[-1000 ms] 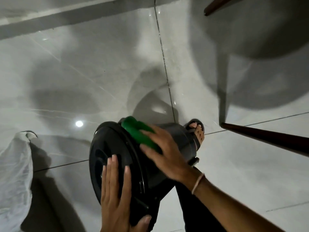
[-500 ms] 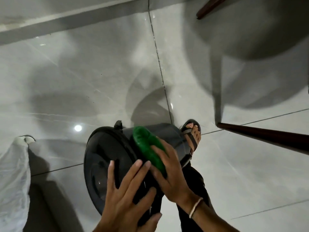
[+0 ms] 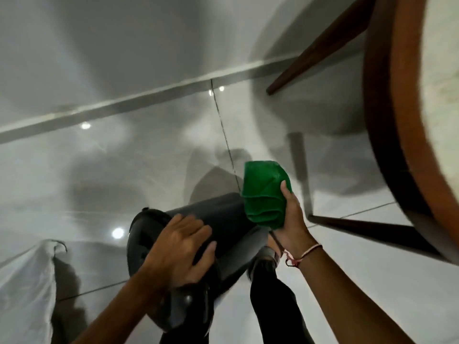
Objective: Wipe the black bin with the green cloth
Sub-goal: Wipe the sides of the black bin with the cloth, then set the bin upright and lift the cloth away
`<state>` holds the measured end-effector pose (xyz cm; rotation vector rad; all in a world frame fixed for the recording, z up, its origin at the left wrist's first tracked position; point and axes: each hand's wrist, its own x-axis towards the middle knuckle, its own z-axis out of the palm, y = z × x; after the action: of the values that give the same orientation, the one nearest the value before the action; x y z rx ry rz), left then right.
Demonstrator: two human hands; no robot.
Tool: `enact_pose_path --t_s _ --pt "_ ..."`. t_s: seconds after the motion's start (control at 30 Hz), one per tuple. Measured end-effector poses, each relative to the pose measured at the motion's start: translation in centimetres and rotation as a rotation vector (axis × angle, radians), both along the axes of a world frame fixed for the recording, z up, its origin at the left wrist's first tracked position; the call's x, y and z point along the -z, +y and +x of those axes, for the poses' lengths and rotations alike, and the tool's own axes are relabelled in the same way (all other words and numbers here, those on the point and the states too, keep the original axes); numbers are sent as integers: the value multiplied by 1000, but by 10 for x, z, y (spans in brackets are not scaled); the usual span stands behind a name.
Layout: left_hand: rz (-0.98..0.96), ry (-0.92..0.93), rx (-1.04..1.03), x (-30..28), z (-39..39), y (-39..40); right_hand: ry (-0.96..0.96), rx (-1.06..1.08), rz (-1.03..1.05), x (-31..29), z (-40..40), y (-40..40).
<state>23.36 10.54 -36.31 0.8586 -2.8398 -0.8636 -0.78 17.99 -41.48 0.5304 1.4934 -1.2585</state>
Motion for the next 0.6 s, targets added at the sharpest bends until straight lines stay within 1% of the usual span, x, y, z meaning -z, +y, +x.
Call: enact_pose_path --t_s 0.07,0.1,0.17,0.27,0.33,0.43,0.53,0.6 --pt "66 -77 -180 -3 -18 -30 -173 121 -159 -41 -7 -31" --pt "97 -101 -273 -5 -32 -49 -229 140 -244 -59 -11 -47" --pt "139 -126 -410 -4 -59 -84 -276 152 -368 -90 -15 -72" --pt "110 -144 -548 -1 -101 -132 -276 149 -480 -120 -23 -105" --pt "86 -220 -602 10 -120 -153 -293 178 -527 -130 -27 -118" --pt "117 -313 -641 24 -134 -170 -329 214 -551 -142 -31 -128" --pt "141 -313 -696 29 -130 -176 -321 234 -565 -152 -36 -126" --pt "132 -288 -706 17 -124 -173 -274 223 -604 -166 -44 -121"
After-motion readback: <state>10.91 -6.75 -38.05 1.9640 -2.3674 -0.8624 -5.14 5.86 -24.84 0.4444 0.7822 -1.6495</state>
